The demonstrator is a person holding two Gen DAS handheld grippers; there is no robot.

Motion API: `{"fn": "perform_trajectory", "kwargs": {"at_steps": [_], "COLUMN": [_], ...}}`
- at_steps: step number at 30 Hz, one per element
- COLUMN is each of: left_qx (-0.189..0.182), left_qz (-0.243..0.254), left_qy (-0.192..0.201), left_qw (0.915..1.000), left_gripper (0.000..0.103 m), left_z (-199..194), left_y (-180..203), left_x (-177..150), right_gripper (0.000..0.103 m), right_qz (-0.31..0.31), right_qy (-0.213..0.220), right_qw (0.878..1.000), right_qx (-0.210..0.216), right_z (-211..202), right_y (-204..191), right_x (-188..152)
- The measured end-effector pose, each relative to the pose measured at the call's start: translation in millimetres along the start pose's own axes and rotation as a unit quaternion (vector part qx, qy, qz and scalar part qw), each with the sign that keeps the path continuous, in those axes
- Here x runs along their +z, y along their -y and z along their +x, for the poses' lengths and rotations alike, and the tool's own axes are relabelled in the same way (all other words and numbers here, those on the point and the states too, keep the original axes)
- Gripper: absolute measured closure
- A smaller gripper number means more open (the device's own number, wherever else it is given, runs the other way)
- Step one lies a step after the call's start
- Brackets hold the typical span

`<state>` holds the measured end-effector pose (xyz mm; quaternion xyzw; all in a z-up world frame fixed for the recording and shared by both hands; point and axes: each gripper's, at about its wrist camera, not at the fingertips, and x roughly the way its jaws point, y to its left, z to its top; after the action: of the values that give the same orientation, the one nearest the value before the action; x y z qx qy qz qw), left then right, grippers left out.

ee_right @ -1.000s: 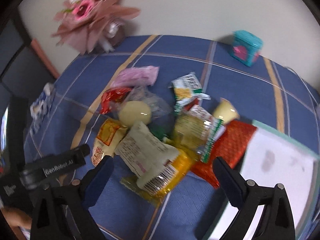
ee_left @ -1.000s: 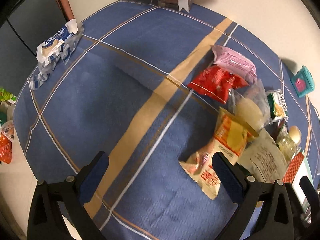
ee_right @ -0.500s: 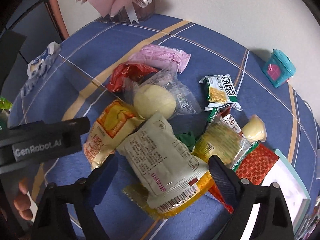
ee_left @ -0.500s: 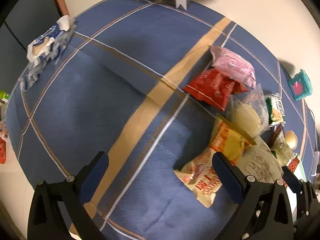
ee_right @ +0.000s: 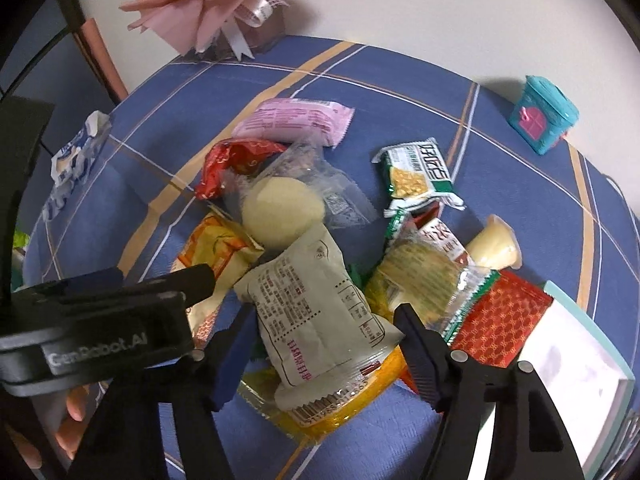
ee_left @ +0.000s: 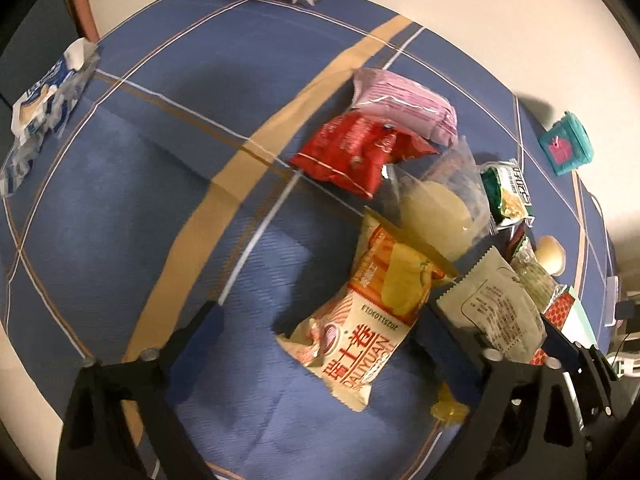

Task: Organize snacks
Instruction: 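Reach both grippers toward the snack pile, left toward the orange Daliyuan bag, then carry the Daliyuan bag with left gripper into tray while right gripper carries cream biscuit pack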

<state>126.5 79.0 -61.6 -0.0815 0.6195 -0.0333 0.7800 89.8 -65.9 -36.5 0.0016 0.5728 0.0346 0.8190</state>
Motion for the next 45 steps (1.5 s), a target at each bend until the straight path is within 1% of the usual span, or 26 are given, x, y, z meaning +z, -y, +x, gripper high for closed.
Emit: {"fn": "perform_trajectory", "kwargs": {"at_steps": [2,5,6,7,8,9,10,12,14,16,18,20,21,24,26,27,34,39,42,45], "left_qx": [-0.01,-0.025,-0.026,-0.025,-0.021,-0.018,-0.016,-0.014,-0.018,-0.016,-0.016,-0.019,-0.02,-0.022,-0.022,-0.022,-0.027,-0.035,-0.034,-0.036], "left_qz": [0.007,0.015,0.021,0.024,0.025,0.026,0.028,0.031,0.03,0.029,0.029,0.025,0.025,0.024,0.023,0.023,0.017,0.02,0.025,0.043], "left_qy": [-0.006,-0.007,-0.006,-0.005,-0.006,-0.005,-0.003,0.001,0.004,0.01,0.012,0.014,0.018,0.033,0.042,0.045,0.071,0.093,0.104,0.114], "left_qw": [0.9999,0.9996,0.9994,0.9994,0.9994,0.9995,0.9995,0.9994,0.9994,0.9994,0.9994,0.9994,0.9993,0.9989,0.9986,0.9985,0.997,0.9949,0.9937,0.9919], "left_gripper": [0.018,0.02,0.031,0.038,0.041,0.043,0.044,0.055,0.06,0.062,0.065,0.066,0.066,0.067,0.068,0.068,0.07,0.07,0.07,0.07], "left_z": [4.1,7.4,7.7,9.1,11.7,13.6,14.0,13.4,9.9,3.7,0.3,-4.6,-7.5,-24.8,-32.4,-37.0,-59.8,-75.8,-84.5,-91.8], "left_y": [5.9,15.8,19.3,24.1,26.7,28.6,30.3,34.9,34.5,32.6,32.0,31.6,32.8,28.3,27.0,25.9,25.9,32.9,40.2,56.5], "left_x": [0.1,0.6,0.5,0.2,1.4,2.6,2.6,1.0,-0.4,-3.4,-4.1,-5.0,-4.7,-10.5,-11.3,-11.7,-13.9,-16.8,-20.0,-26.8], "right_gripper": [0.032,0.033,0.034,0.036,0.044,0.048,0.048,0.048,0.049,0.052,0.057,0.07,0.074,0.078,0.079,0.082,0.083,0.083,0.083,0.083], "right_qz": [0.011,0.024,0.029,0.031,0.034,0.036,0.038,0.045,0.055,0.063,0.071,0.076,0.081,0.08,0.087,0.089,0.109,0.125,0.144,0.168], "right_qy": [0.0,-0.001,-0.001,-0.001,0.0,0.0,0.0,-0.002,-0.002,-0.002,0.002,0.007,0.011,0.014,0.018,0.019,0.04,0.05,0.061,0.068], "right_qw": [1.0,1.0,0.999,0.999,0.999,0.999,0.999,0.999,0.998,0.998,0.997,0.996,0.995,0.995,0.994,0.994,0.991,0.989,0.987,0.983], "right_qx": [0.006,0.011,0.014,0.014,0.014,0.012,0.009,0.015,0.022,0.026,0.035,0.044,0.05,0.05,0.06,0.062,0.061,0.053,0.045,0.026], "right_z": [-1.2,-2.0,-2.4,-2.7,-3.4,-4.6,-5.6,-6.0,-6.9,-9.6,-14.5,-19.4,-22.6,-27.7,-30.1,-31.2,-54.6,-71.6,-84.6,-94.2], "right_y": [4.7,11.2,13.5,15.4,16.8,18.2,19.7,22.4,27.5,30.2,33.4,35.3,37.2,39.4,43.1,45.0,59.9,75.7,94.0,116.3], "right_x": [-1.4,-4.3,-5.0,-6.1,-7.0,-8.0,-9.4,-9.6,-11.2,-11.7,-12.1,-12.4,-12.7,-13.4,-14.7,-14.9,-17.7,-24.2,-31.6,-38.8]}}
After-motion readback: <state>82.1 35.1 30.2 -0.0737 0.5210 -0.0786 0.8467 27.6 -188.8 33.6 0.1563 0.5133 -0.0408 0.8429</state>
